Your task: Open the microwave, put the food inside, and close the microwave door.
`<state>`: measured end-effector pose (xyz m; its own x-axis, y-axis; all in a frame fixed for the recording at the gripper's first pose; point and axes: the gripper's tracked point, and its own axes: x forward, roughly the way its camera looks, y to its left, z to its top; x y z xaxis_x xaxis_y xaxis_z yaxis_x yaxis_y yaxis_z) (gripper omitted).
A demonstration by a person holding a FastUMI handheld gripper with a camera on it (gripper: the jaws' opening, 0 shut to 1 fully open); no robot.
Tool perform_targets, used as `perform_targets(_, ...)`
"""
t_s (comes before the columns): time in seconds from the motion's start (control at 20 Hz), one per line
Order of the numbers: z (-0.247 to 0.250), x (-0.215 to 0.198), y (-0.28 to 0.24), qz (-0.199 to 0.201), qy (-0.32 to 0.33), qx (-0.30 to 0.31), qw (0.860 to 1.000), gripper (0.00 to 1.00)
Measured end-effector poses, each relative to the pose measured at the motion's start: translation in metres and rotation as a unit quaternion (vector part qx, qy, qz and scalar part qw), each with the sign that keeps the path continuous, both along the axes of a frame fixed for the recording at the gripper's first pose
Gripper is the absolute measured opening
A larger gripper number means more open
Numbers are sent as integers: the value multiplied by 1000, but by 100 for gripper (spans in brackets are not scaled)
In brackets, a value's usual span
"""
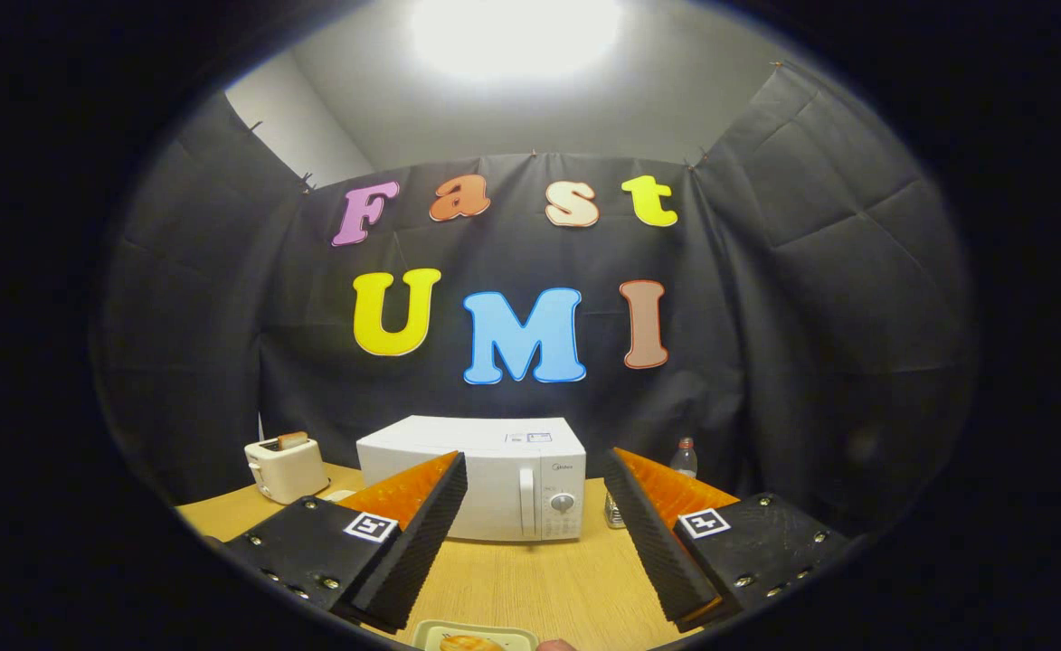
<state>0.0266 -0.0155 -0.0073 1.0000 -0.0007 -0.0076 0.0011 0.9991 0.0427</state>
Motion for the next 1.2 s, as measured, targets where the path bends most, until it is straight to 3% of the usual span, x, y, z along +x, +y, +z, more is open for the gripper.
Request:
perform_targets(0.55,-24,84,-2,31,16,4,999,97)
perform_targets(1.2,-107,179,-4,55,78,6,995,97)
